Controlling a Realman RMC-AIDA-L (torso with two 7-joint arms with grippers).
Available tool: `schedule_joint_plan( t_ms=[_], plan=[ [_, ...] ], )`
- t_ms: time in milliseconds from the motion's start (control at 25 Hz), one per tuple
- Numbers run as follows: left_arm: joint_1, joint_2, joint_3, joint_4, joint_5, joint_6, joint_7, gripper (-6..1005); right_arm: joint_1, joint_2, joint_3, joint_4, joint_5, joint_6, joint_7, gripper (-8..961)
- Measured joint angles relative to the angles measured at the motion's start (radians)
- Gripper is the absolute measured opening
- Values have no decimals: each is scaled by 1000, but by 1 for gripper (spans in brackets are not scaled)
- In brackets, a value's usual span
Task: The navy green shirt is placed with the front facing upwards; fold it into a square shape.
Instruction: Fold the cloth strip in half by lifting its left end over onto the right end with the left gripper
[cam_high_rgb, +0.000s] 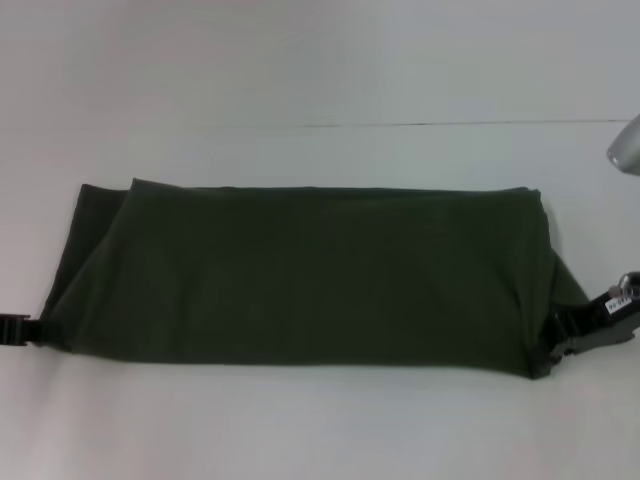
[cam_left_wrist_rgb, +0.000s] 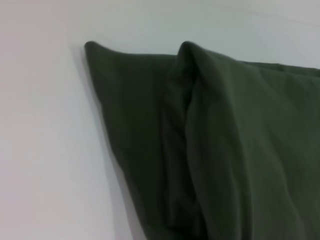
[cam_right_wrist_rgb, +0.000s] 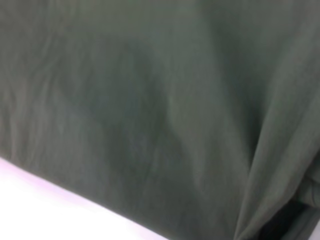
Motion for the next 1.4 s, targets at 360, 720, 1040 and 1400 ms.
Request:
schedule_joint_plan(
  t_ms=[360,720,1040,1400],
  plan=[
    [33,3,-39,59,64,115,-15,45,-13,3,-49,0,-2,-41,-5,70],
    [53,3,-74,80,65,162,-13,45,-12,-3,-49,-7,0,-53,-10,111],
    [43,3,-70,75,65,154,-15,44,-20,-10,-24,-77,6,-122,3,147],
    [38,7,-73,76,65,154,-17,44,-28,-51,85,-201,7,-253,4,302]
  ],
)
